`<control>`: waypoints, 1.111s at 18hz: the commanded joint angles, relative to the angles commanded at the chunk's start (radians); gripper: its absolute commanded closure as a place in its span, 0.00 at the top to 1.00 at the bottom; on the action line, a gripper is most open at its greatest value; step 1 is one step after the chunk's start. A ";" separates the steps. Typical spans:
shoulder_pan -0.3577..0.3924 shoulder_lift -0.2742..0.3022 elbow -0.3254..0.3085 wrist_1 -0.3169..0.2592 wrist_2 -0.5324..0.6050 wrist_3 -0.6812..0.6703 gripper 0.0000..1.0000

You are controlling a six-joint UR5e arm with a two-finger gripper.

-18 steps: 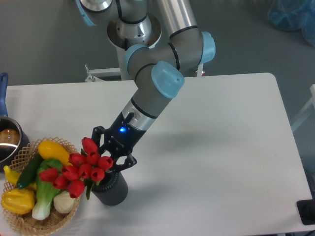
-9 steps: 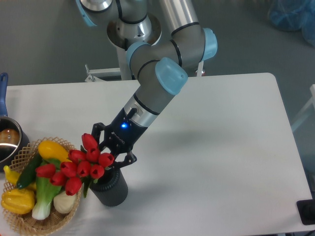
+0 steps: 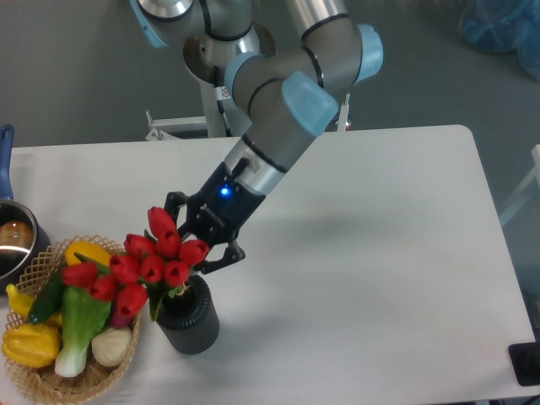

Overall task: Pick up the flowers from the vase
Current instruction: 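Lift the gripped tulips up and out of the black vase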

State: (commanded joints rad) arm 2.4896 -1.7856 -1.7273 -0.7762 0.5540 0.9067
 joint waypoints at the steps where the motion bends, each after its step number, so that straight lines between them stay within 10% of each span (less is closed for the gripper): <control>1: 0.005 0.005 0.000 0.000 -0.011 -0.008 0.37; 20: 0.017 0.029 0.094 0.000 -0.103 -0.144 0.37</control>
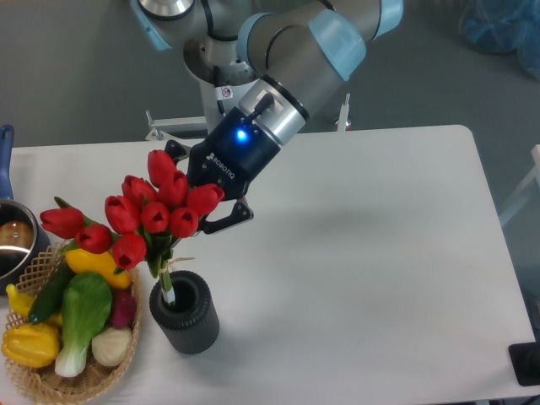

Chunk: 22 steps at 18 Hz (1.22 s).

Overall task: Pick up the flowers from the vase
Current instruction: 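Lift the gripped tulips up and out of the black vase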

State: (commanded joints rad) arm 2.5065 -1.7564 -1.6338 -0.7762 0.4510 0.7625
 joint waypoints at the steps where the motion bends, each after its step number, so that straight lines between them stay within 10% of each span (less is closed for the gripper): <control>1: 0.005 0.000 0.000 0.000 0.000 -0.005 0.37; 22: 0.250 0.032 0.014 -0.006 0.026 0.100 0.37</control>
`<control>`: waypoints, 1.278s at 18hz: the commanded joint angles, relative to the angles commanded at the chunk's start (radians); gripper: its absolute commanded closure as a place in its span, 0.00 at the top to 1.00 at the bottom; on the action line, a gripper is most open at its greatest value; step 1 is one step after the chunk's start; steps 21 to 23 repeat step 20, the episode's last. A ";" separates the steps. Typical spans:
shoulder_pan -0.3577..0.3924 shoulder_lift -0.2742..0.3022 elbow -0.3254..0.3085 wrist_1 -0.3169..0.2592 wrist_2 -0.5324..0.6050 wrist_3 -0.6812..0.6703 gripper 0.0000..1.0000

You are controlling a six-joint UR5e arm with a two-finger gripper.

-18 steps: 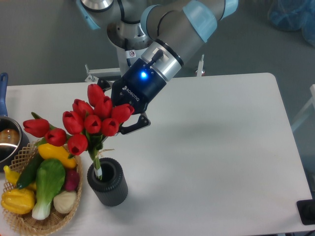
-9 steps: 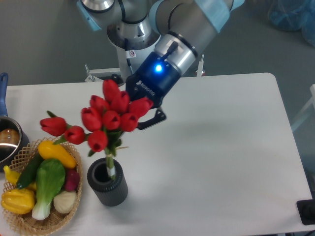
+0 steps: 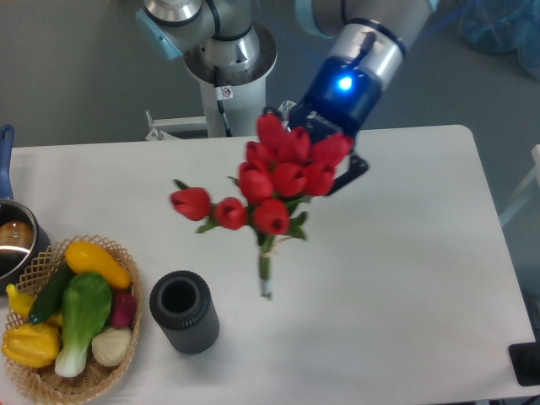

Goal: Pick up the flowers from the vase

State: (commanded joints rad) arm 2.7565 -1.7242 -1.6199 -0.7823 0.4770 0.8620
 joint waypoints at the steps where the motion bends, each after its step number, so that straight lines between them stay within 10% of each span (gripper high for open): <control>1: 0.002 -0.002 -0.003 0.000 0.002 0.011 0.37; 23: 0.083 -0.015 -0.043 -0.002 0.051 0.071 0.38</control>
